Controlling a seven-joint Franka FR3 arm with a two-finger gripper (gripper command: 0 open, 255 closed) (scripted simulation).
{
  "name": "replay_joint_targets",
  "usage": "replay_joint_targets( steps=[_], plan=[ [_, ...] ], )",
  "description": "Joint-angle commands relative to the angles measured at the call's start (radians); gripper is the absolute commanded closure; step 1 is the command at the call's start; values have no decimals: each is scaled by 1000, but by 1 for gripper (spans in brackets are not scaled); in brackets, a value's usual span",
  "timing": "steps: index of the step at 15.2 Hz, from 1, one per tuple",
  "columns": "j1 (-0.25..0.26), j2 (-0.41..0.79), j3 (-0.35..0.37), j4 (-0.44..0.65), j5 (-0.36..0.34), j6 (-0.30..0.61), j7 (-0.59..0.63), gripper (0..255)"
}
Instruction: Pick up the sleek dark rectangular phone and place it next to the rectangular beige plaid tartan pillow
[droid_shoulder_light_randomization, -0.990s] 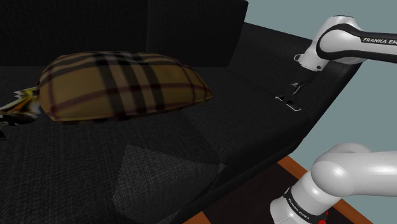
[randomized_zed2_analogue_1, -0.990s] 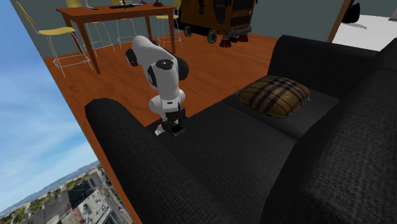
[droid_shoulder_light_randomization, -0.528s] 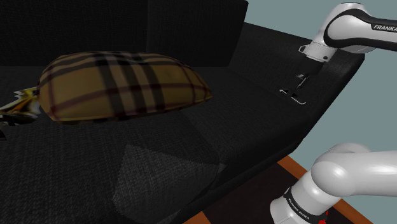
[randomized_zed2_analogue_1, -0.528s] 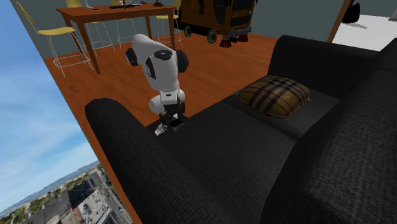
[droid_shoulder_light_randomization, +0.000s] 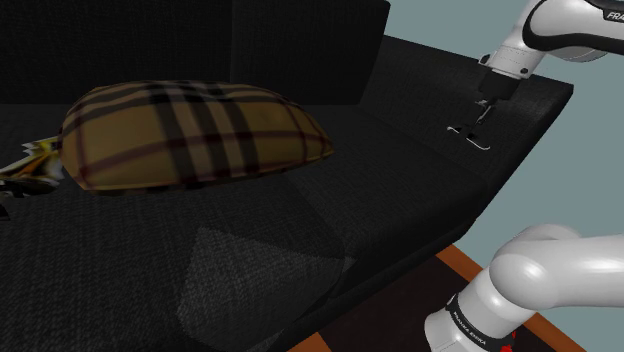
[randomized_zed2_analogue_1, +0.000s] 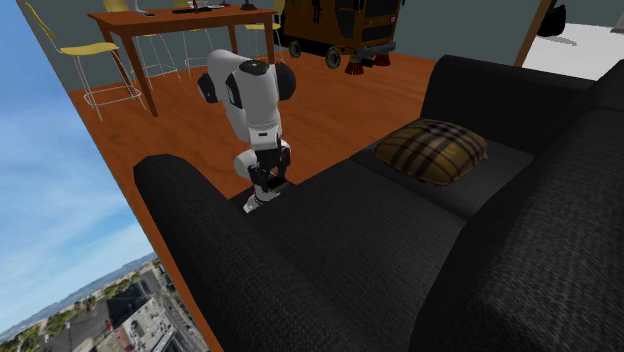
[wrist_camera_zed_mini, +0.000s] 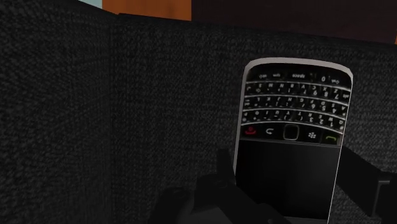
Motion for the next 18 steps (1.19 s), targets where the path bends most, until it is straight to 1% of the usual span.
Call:
replay_joint_targets(
  steps=[1, 18],
  plan=[
    [2, 8, 3, 32, 4, -24, -1, 255],
    [23, 108, 22, 334, 33, -227, -12, 255]
  ],
)
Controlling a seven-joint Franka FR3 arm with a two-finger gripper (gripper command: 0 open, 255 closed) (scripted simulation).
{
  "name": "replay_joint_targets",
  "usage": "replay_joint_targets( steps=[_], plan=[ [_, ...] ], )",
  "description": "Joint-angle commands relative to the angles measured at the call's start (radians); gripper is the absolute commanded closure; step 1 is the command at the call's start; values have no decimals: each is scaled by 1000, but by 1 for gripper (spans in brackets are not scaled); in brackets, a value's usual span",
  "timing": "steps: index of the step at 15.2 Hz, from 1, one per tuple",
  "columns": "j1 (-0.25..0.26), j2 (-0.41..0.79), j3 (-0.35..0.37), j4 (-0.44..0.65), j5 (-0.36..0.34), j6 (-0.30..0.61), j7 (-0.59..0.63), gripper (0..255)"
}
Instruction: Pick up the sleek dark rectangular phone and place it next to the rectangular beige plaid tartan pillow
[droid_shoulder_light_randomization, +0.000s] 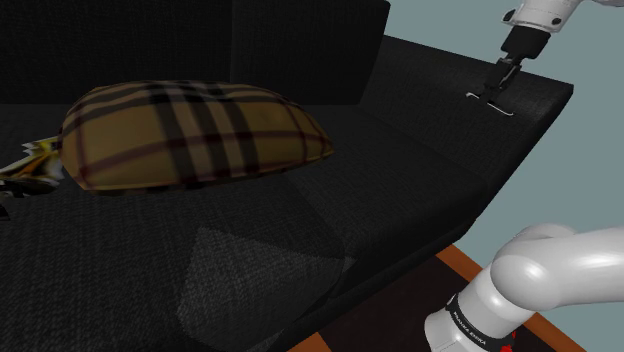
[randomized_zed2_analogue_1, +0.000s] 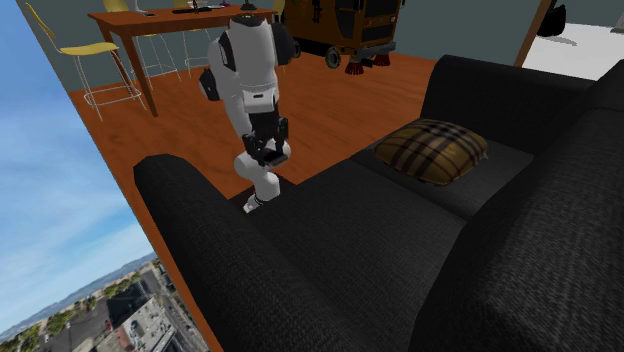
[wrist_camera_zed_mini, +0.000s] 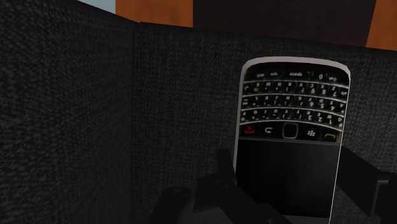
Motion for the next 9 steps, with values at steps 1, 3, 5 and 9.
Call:
replay_joint_targets(
  steps=[1, 3, 5, 9],
  plan=[
    [3, 16, 1, 41, 3, -25, -2, 255],
    [5, 32, 2, 81, 6, -50, -4, 255],
    [8, 24, 25, 84, 18, -63, 20, 255],
    [16, -22, 116, 40, 67, -73, 121, 255]
  ],
)
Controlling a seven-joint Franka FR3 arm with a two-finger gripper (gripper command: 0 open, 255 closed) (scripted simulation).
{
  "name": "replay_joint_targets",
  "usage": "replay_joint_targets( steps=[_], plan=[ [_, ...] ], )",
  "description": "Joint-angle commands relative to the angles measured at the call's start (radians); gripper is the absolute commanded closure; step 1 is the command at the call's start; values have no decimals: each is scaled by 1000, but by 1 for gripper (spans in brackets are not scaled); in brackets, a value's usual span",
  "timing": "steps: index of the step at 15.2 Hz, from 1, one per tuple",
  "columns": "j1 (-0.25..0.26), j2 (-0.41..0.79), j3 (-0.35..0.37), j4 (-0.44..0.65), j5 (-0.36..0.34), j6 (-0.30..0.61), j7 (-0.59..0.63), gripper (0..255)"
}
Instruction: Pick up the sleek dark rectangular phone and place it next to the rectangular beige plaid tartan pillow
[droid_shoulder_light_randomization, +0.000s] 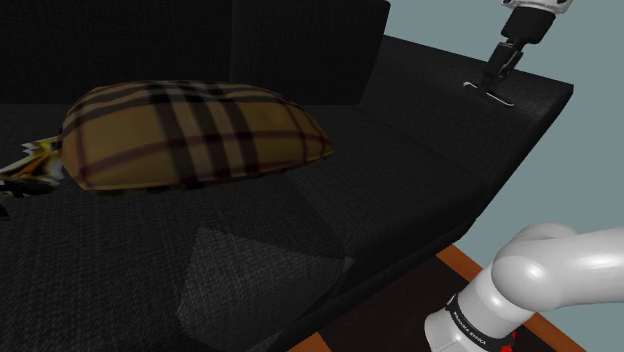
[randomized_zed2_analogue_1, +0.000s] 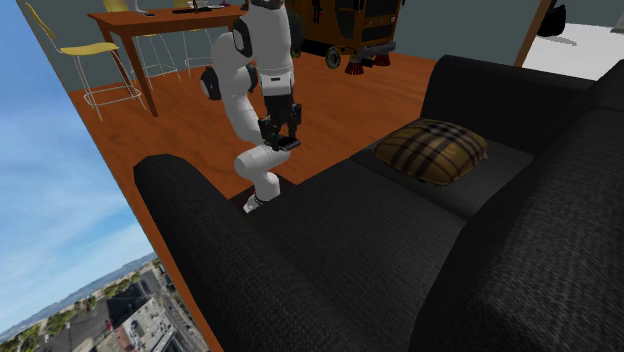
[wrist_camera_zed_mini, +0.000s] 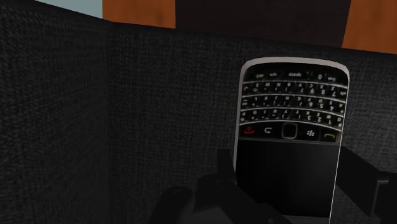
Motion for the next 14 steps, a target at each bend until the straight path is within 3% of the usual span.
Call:
replay_joint_targets(
  steps=[1, 14],
  plan=[
    [5, -19, 45, -14, 27, -7, 51, 255],
    [43, -43, 337, -27, 221, -9, 372, 255]
  ],
)
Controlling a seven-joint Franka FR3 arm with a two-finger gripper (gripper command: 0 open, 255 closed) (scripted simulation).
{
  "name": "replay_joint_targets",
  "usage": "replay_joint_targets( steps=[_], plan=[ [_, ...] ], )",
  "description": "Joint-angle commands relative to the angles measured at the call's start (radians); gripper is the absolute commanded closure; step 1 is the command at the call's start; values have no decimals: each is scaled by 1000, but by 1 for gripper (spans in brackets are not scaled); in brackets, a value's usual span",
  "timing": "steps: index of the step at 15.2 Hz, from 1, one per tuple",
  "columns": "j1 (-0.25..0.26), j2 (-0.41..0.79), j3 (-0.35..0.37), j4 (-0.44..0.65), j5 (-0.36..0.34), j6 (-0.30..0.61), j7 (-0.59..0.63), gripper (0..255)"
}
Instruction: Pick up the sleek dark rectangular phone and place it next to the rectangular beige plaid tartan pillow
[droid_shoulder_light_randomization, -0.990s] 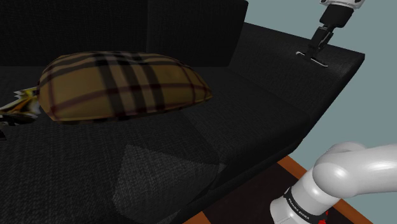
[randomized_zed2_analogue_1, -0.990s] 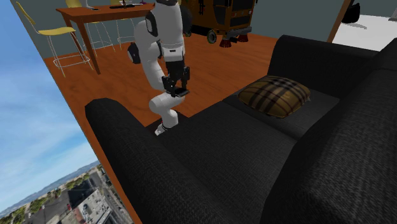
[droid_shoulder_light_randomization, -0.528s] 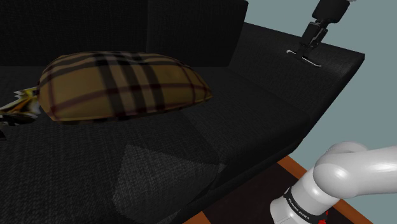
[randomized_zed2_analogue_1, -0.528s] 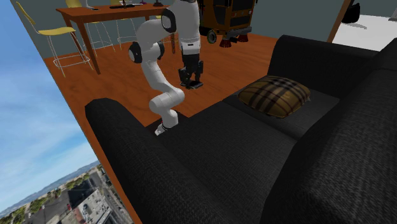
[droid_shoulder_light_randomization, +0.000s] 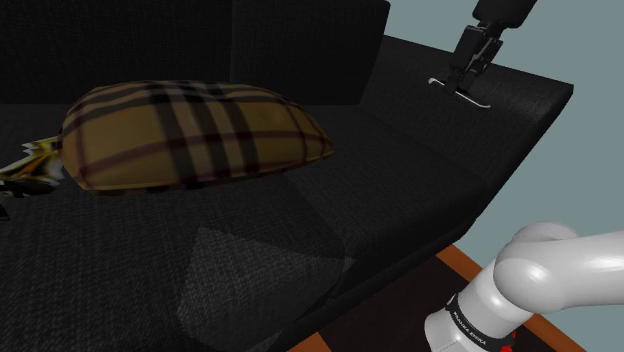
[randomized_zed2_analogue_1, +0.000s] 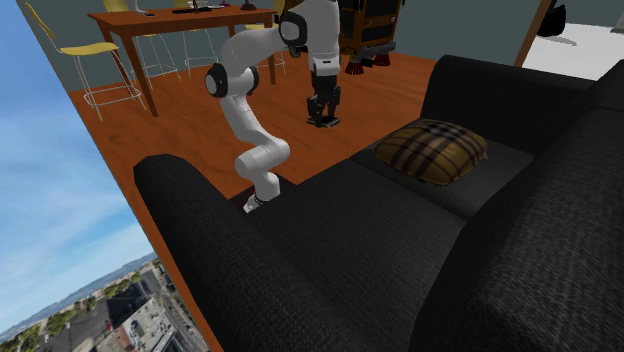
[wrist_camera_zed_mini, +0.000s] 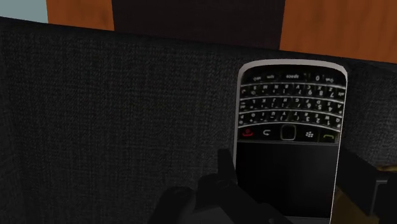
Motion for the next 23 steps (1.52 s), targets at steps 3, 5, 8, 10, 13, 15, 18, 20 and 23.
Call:
replay_joint_targets(
  steps=[3, 5, 8, 10, 13, 15, 18, 20, 23],
  plan=[
    [9, 25, 91, 23, 57, 14, 99, 255],
    [12, 43, 138, 42, 83, 20, 149, 255],
    [15, 77, 209, 80, 118, 31, 225, 255],
    [14, 105, 259, 111, 137, 39, 276, 255],
    [11, 156, 336, 165, 158, 52, 355, 255],
    [6, 196, 391, 208, 166, 61, 410, 255],
    [-5, 267, 481, 281, 166, 75, 496, 255],
    [-16, 323, 549, 336, 156, 84, 559, 255],
    [-37, 426, 669, 432, 116, 96, 663, 255]
  ],
)
